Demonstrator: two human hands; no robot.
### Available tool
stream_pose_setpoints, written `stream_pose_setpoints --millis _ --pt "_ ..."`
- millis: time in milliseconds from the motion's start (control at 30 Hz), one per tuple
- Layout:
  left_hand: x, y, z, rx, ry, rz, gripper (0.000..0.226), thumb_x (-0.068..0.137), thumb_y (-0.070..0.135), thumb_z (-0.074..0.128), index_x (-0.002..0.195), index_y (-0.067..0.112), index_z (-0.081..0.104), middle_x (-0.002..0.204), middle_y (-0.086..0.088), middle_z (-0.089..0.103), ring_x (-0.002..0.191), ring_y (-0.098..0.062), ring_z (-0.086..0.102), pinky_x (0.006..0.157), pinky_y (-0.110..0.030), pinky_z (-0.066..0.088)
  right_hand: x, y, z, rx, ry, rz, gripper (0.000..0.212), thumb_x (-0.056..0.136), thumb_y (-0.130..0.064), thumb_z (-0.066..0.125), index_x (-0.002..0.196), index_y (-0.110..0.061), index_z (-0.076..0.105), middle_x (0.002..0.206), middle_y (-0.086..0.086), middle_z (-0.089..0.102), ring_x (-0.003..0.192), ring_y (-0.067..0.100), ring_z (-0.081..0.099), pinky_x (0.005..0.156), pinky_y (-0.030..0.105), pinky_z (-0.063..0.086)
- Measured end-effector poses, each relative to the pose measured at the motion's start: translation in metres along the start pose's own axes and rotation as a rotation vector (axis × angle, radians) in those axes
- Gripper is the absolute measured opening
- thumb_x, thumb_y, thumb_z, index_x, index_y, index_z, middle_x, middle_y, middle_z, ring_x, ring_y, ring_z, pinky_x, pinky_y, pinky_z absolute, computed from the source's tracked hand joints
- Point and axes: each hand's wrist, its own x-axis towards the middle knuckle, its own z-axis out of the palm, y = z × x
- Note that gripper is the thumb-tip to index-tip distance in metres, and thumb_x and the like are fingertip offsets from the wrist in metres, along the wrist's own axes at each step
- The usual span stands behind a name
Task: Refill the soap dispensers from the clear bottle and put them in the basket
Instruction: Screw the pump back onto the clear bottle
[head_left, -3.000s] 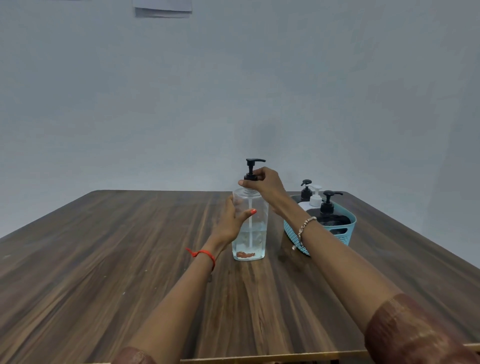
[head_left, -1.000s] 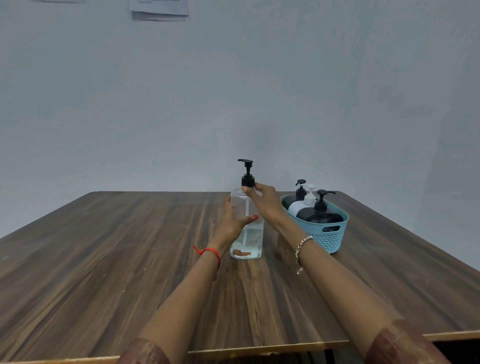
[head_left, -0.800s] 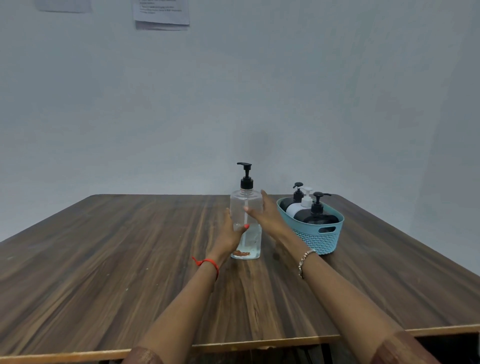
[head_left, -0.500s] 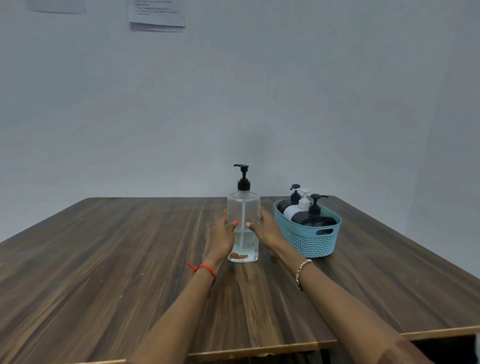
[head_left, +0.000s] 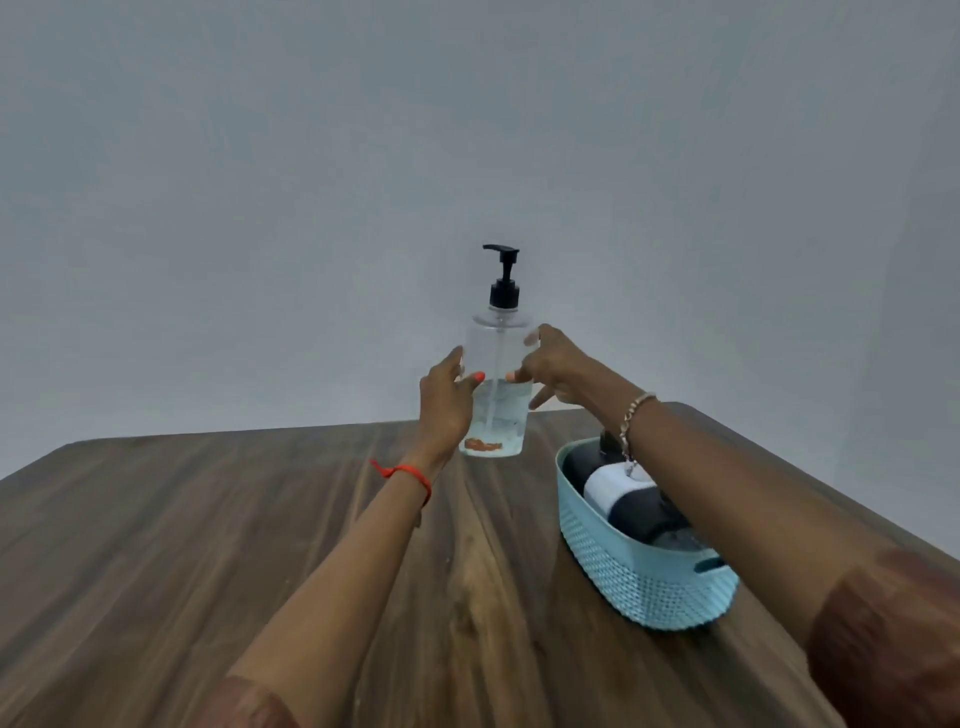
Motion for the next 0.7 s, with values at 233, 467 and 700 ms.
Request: stream_pose_setpoints --millis 233,467,700 --pt "0.055 -0.011 0.042 -0.051 -0.035 -0.213 0.048 0.089 0.004 0.058 0.135 0.005 0.044 0.132 -0.014 0.055 0.118 -0.028 0.054 0.09 -0.03 0.047 0.074 0.021 -0.035 -0.033 -0.041 0.115 0.051 0.084 0.009 0.058 0.127 -0.007 0.036 0.115 0.018 0.048 0.097 0.028 0.05 0.075 0.044 0.054" --pt "0.089 -0.039 0.079 -0.098 -0.11 -0.299 0.036 0.087 0.002 0.058 0.122 0.008 0.054 0.109 -0.001 0.06 0.104 -0.02 0.061 0.074 -0.014 0.05 0.131 0.051 -0.055 -0.104 -0.153 0.181 0.048 0.078 0.009 0.065 0.114 -0.006 0.036 0.11 0.02 0.051 0.095 0.028 0.051 0.081 0.044 0.049" --pt "0.118 -0.077 0.109 -0.097 -0.085 -0.431 0.045 0.086 0.004 0.061 0.129 0.008 0.049 0.125 -0.009 0.059 0.106 -0.019 0.059 0.078 -0.011 0.048 0.171 0.08 -0.062 0.003 -0.157 0.227 0.047 0.083 0.01 0.059 0.123 -0.005 0.039 0.118 0.016 0.05 0.108 0.032 0.053 0.082 0.045 0.054"
